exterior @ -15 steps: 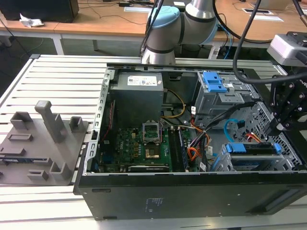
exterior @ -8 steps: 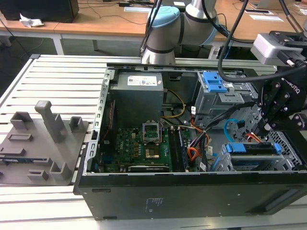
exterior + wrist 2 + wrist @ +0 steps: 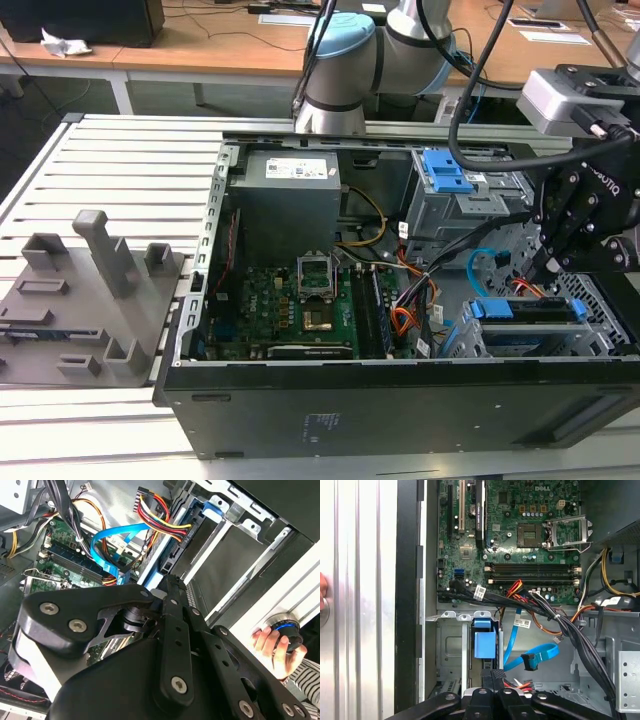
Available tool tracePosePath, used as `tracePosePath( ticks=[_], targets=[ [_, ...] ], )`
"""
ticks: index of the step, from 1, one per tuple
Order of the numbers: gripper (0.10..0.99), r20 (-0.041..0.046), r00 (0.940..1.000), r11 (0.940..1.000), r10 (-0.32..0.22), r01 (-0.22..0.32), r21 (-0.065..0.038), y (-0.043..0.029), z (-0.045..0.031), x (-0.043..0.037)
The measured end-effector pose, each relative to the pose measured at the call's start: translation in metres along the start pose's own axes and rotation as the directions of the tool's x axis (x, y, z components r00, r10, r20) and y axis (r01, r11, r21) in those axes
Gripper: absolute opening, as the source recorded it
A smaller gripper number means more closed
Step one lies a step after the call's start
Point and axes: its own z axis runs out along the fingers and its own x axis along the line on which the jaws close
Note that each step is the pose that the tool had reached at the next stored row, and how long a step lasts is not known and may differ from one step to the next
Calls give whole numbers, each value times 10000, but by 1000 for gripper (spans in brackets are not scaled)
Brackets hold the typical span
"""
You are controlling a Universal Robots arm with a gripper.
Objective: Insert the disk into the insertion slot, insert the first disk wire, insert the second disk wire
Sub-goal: 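Insert the first disk wire, then insert the second disk wire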
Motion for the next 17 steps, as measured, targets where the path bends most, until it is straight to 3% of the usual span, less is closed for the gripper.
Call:
tracePosePath(
  ticks=[10, 11, 14, 15, 17],
  targets=[
    [114, 0, 10000, 10000, 0, 0, 0, 4, 0, 0],
    [235, 0, 10000, 10000, 0, 0, 0, 4, 0, 0],
    [294, 0, 10000, 10000, 0, 0, 1, 5, 0, 0],
    [361, 0, 10000, 10000, 0, 0, 0, 5, 0, 0],
    [361, -1, 10000, 10000, 1, -1, 0, 7, -1, -38]
  ],
)
